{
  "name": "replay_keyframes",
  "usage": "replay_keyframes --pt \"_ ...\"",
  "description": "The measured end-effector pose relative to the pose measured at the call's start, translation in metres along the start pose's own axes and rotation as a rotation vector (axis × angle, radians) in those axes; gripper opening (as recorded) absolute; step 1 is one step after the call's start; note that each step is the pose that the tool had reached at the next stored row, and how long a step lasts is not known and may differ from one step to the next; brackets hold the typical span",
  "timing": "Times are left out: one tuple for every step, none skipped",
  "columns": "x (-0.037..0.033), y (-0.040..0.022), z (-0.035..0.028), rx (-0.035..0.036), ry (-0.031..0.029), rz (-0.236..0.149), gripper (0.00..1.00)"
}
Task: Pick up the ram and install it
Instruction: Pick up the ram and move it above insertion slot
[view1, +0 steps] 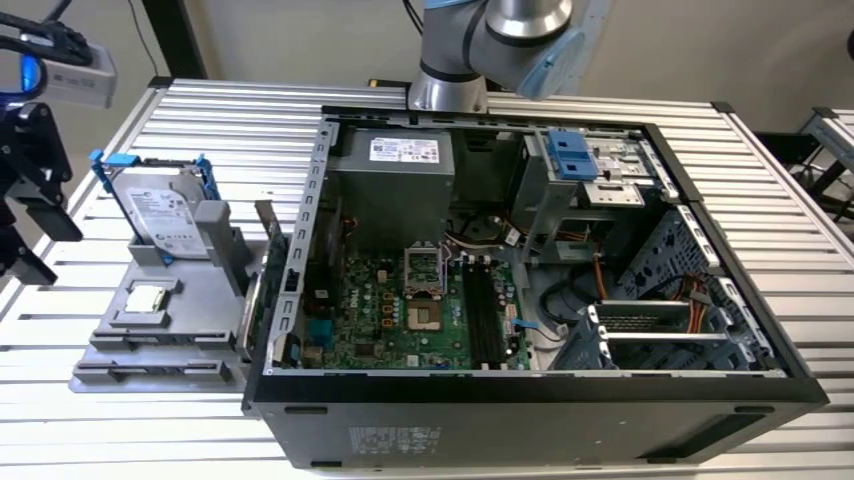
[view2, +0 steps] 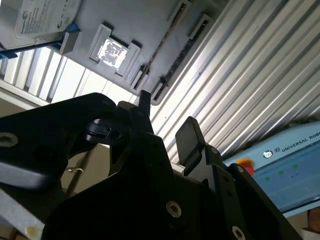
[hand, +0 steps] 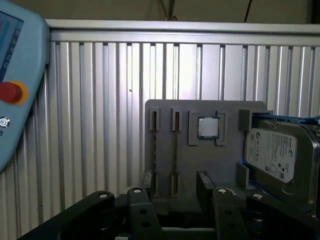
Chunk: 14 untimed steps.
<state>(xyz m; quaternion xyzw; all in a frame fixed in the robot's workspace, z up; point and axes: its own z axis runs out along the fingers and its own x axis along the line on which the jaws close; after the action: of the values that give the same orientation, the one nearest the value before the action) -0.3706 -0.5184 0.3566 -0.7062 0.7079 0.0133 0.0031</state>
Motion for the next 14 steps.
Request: replay_keyframes --pt "0.0001 -0.0001 0.0016 0.0000 0.0006 0.000 1.00" --pt "0.0001 -0.0001 0.0033 -0.0002 0.0011 0.000 1.00" --pt "0.0001 -0.0001 0.0051 -0.0002 0.0013 0.000 1.00" --pt "0.0001 -0.0001 0.0068 -0.0001 0.0014 0.000 1.00" --pt "0.0002 -0.0002 0.0086 0.0001 0.0014 0.000 1.00" --pt "0.0002 -0.0001 0.0103 0.0002 0.0016 0.000 1.00" --pt "0.0002 -0.0002 0.0120 0.0003 0.0036 0.000 1.00" --pt "0.0002 -0.0002 0.0135 0.0004 0.0065 0.000 1.00" --pt "0.0003 -0.0002 0.0147 0.0001 0.0109 0.000 1.00" --pt "0.0003 -0.0003 0.0159 0.0000 0.0153 0.000 1.00" --pt "0.0004 -0.0003 0.0175 0.0003 0.0191 0.000 1.00" --pt "0.0005 -0.0003 0.0191 0.0006 0.0214 0.000 1.00" --pt "0.0005 -0.0004 0.0209 0.0010 0.0223 0.000 1.00" --pt "0.0005 -0.0004 0.0225 0.0017 0.0225 0.000 1.00"
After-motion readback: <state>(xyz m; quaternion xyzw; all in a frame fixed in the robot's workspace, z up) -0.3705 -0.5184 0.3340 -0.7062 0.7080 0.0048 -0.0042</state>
